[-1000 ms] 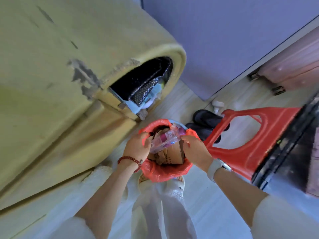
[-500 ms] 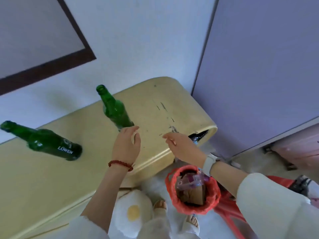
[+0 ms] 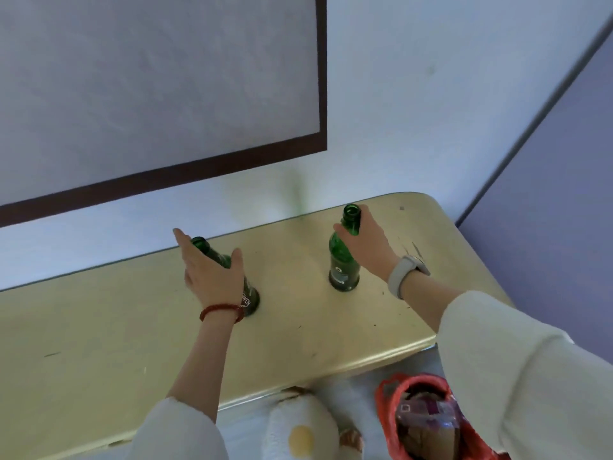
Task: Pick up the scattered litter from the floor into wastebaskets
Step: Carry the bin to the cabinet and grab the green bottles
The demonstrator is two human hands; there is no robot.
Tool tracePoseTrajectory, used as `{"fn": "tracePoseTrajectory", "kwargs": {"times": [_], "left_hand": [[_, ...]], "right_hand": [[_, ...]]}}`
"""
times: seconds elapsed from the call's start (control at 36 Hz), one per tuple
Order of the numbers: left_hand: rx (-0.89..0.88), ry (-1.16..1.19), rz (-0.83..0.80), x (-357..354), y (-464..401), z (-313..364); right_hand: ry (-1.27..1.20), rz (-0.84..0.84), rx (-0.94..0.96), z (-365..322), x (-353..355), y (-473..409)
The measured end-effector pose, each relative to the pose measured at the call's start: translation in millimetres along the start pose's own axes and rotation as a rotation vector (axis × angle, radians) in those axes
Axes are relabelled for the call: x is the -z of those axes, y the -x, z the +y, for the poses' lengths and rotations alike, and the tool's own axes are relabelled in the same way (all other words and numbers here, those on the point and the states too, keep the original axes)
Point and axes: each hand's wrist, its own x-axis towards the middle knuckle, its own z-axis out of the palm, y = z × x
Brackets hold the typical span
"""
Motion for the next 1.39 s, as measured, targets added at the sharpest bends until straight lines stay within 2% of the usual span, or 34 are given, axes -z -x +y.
{"fn": "tracePoseTrajectory", "kwargs": {"times": [0.08, 0.14, 0.22, 0.36, 0.44, 0.53, 0.64, 0.86, 0.94, 1.08, 1.31, 1.39], "left_hand": [[0.174, 0.267, -0.004, 1.6, -7.4, 0.6], [0.201, 0.296, 0.020, 1.9, -12.8, -1.5], [0.135, 0.225, 0.011, -1.5, -14.9, -0.7], [-0.023, 0.187, -0.129, -17.0, 17.1, 19.8], [-0.087, 0.216, -0.210, -23.3, 36.7, 41.1], [-0.113, 0.306, -0.336, -34.8, 60.3, 65.2], [-0.128, 0.397, -0.530, -61.2, 107.4, 97.8], [-0.268, 0.393, -0.959, -108.5, 211.5, 122.6], [-0.276, 0.342, -1.081, -127.8, 248.3, 108.4], [-0.179, 0.236, -1.263, -173.3, 305.6, 51.1], [-0.070, 0.005, -1.230, -283.7, 367.0, -90.6], [-0.082, -0.046, -1.200, -327.0, 381.6, -140.1]], "right_hand": [[-0.002, 0.031, 0.017, 3.0, -0.6, 0.7], [0.011, 0.050, 0.032, 5.2, 0.5, 5.6], [0.010, 0.075, 0.053, 12.3, 5.7, 17.8], [-0.092, 0.178, 0.043, 24.7, 30.5, 45.6], [-0.046, 0.243, 0.066, 29.9, 58.7, 61.3], [0.025, 0.324, 0.051, 41.0, 94.8, 81.4], [0.080, 0.426, -0.068, 67.4, 142.9, 120.7], [0.084, 0.562, -0.337, 153.2, 190.0, 211.8], [0.034, 0.601, -0.450, 193.5, 188.6, 239.6], [-0.060, 0.618, -0.615, 282.2, 158.9, 267.4], [-0.234, 0.671, -0.931, 449.1, 65.0, 270.5], [-0.290, 0.671, -0.994, 507.4, 26.6, 269.9]]}}
